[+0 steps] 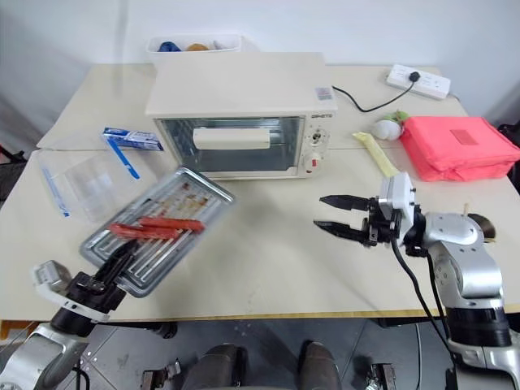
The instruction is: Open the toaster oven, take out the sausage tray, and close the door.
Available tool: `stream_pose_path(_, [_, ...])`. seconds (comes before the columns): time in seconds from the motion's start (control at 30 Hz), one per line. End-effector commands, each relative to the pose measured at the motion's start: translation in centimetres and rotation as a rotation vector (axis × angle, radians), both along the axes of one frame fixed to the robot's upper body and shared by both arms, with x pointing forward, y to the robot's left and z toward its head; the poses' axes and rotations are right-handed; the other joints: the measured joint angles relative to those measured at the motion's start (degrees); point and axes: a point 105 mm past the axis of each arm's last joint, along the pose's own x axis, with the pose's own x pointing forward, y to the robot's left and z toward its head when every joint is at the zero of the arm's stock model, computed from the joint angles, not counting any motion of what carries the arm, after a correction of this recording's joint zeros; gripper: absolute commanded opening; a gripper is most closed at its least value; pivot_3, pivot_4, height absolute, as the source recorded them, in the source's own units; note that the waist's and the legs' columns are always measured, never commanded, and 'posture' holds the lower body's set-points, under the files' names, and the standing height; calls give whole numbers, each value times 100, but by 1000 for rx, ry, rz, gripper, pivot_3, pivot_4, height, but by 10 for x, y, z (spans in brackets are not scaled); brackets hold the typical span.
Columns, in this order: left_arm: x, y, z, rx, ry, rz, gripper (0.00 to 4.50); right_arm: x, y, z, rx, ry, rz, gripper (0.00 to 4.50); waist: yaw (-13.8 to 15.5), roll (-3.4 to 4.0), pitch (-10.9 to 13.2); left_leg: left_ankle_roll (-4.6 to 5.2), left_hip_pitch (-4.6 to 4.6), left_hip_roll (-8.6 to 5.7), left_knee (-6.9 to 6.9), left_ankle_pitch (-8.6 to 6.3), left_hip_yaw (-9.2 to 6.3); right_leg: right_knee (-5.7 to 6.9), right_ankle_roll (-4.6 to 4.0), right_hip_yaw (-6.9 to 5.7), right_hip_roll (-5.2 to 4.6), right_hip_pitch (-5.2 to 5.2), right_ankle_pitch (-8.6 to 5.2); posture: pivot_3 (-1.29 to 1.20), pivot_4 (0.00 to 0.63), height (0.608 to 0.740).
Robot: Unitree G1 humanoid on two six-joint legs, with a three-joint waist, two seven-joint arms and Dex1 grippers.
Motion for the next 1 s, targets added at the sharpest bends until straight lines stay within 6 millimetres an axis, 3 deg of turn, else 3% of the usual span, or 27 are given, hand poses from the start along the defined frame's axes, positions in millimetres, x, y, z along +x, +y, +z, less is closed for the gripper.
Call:
stream_pose_path(0.03, [3, -14, 2, 8, -13, -140, 0, -11, -6, 18, 2, -83, -40, 3941, -1, 1, 0, -1, 2, 3, -1, 1, 0, 1, -2, 0, 2, 0, 1, 0, 150, 740])
stream_pose_path(0.1, [13, -27, 2, 38, -4, -274, 0, -19, -15, 13, -3, -73, -105, 4493, 24, 2, -1, -6, 4, 9, -5, 2, -3, 3, -2, -1, 7, -3, 1, 0, 150, 740])
stream_pose_path(0.23, [33, -44, 4, 69, 16, -443, 0, -35, -23, 4, -27, -56, -174, 4493, 134, 5, -2, -16, -5, 8, -8, 7, -19, 5, -5, -9, 13, -3, -1, 0, 150, 740])
stream_pose_path(0.43, [53, -62, 5, 103, 46, -591, 0, -48, -25, 0, -41, -44, -225, 4493, 52, 6, -2, -16, 1, 8, -10, 8, -10, 8, -2, -1, 14, -3, 2, 0, 150, 740])
stream_pose_path(0.57, [65, -83, -7, 181, 82, -699, 0, -54, -25, -2, -35, -33, -259, 4493, 51, 6, -2, -20, 1, 9, -8, 12, -11, 14, -2, -3, 17, -4, 2, 0, 150, 740])
stream_pose_path(0.73, [88, -97, -11, 282, 80, -673, 0, -61, -22, -4, -34, -30, -279, 4493, 103, 6, -2, -18, -1, 5, -7, 14, -11, 11, 2, -2, 16, -2, 4, 0, 150, 740])
stream_pose_path(0.9, [91, -97, -16, 331, 72, -681, 0, -59, -23, -3, -27, -30, -300, 4493, 200, 9, -4, -23, 6, 5, -6, 29, -12, 15, -1, -1, 15, 0, 11, 0, 150, 740])
stream_pose_path(1.0, [94, -91, -16, 413, 56, -659, 578, -57, -21, -6, -25, -18, -290, 4500, 186, 10, -4, -25, 7, 5, -7, 32, -12, 12, -3, -1, 15, -1, 13, 0, 150, 740])
